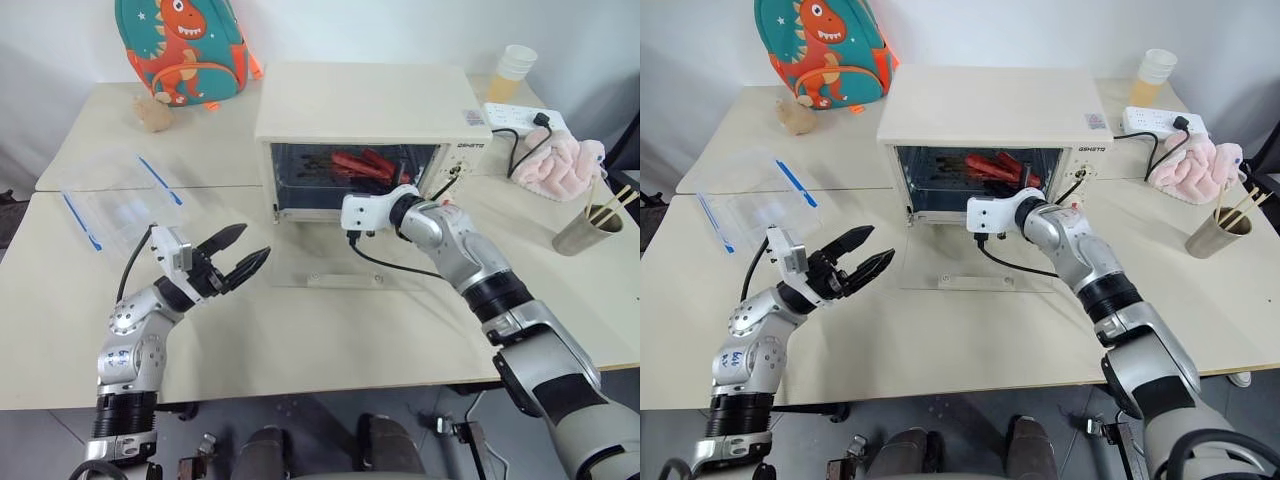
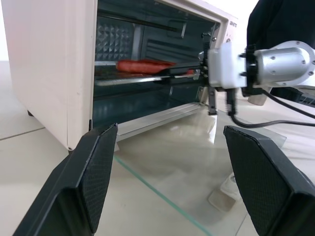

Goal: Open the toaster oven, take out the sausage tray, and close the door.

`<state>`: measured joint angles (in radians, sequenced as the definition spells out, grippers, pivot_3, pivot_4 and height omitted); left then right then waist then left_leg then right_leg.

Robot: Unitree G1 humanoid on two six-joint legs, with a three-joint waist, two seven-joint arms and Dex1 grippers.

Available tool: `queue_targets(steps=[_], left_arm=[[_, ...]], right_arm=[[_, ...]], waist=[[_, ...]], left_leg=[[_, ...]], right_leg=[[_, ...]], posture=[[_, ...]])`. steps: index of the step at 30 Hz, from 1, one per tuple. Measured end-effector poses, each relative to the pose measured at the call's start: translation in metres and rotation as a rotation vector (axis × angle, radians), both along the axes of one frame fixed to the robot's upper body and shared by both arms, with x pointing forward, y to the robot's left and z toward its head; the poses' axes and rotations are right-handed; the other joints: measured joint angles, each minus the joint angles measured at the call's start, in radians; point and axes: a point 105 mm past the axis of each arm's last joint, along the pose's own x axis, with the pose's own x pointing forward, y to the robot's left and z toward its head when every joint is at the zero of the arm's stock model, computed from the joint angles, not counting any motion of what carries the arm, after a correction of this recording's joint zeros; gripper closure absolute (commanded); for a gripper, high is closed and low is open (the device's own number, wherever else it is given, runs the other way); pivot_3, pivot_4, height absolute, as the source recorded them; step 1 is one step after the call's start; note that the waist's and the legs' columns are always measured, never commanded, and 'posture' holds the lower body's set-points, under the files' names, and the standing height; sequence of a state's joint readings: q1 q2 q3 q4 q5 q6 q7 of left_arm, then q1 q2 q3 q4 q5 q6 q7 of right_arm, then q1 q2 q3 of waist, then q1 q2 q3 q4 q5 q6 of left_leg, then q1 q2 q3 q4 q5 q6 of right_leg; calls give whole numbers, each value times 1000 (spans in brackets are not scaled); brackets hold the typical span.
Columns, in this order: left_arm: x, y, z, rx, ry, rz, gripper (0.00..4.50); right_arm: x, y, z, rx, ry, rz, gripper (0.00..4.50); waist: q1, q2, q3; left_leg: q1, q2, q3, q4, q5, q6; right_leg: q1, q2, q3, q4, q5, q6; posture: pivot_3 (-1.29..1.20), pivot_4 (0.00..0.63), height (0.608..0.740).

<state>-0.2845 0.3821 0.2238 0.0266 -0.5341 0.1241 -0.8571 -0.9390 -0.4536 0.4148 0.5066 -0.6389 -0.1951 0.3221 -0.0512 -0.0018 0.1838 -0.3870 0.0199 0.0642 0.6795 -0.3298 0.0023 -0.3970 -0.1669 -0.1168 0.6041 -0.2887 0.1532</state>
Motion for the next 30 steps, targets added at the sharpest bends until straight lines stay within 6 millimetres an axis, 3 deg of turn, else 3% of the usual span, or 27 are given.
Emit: queue_targets(steps=[9, 18, 30], left_arm=[[1, 4, -1, -28, 11, 7, 844], [-4, 36, 7, 18, 4, 62, 844], [-6, 41, -1, 7, 83, 53, 844]], right_arm=[[-27, -1, -8, 30, 8, 9, 4482], [-61, -6, -22, 68, 7, 27, 4482], [-97, -16, -32, 42, -18, 90, 4482]], waist=[[6, 0, 0], [21, 0, 0], [24, 0, 0]], left_leg=[[0, 0, 0, 0, 0, 0], [0, 0, 0, 1, 0, 0], [0, 0, 0, 2, 0, 0]], right_leg=[[0, 0, -1, 0, 0, 0], [0, 0, 0, 0, 0, 0], [0, 0, 0, 0, 0, 0]], posture=[[0, 150, 740], [0, 150, 740], [0, 150, 740]])
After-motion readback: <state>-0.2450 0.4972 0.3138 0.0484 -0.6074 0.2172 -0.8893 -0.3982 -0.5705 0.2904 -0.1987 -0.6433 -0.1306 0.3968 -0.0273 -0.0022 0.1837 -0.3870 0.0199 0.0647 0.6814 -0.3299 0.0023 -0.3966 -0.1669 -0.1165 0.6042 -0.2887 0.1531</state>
